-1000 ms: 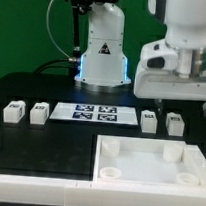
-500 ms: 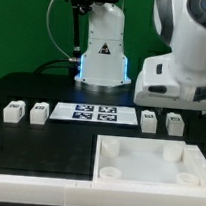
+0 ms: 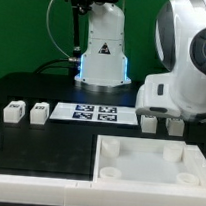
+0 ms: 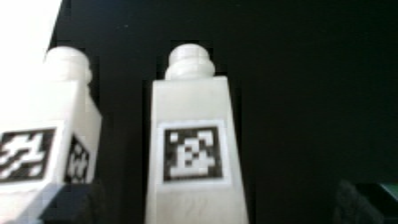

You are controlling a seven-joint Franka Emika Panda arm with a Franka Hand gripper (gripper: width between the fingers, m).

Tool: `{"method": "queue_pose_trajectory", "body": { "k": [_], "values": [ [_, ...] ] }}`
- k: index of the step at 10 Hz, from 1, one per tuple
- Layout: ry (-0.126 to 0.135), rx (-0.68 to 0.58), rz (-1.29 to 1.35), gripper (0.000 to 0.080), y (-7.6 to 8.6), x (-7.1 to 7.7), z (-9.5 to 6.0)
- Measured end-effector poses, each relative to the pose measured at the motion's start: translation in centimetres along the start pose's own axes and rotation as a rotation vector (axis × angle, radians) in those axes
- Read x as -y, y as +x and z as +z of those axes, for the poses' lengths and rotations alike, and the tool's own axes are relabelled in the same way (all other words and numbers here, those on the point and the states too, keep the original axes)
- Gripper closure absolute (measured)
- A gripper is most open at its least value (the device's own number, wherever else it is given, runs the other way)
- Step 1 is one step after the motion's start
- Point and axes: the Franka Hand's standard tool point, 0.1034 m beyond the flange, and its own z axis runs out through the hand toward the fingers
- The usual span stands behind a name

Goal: Assemble one leg

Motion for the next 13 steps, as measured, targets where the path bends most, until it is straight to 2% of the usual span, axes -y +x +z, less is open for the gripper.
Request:
{"method": "queue_pose_trajectory", "body": {
  "k": [2,4,5,6,7,8,12,13],
  "values": [
    [-0.013,-0.009,-0.007,0.015,-0.01,0.39,1.0],
    [-0.014,-0.01,-0.009,0.015,-0.02,0.48,1.03],
    [-0.014,-0.01,-0.009,0.0247,-0.02,0.47,1.03],
    [-0.014,-0.01,-0.009,0.043,-0.02,0.47,1.03],
    [-0.014,-0.01,-0.009,0.043,-0.03,0.48,1.02],
    [-0.014,-0.01,-0.009,0.0509,-0.02,0.48,1.02],
    [-0.014,-0.01,-0.009,0.0509,-0.02,0.48,1.01],
    [-0.012,-0.011,-0.01,0.0509,-0.06,0.45,0.57]
  ]
}}
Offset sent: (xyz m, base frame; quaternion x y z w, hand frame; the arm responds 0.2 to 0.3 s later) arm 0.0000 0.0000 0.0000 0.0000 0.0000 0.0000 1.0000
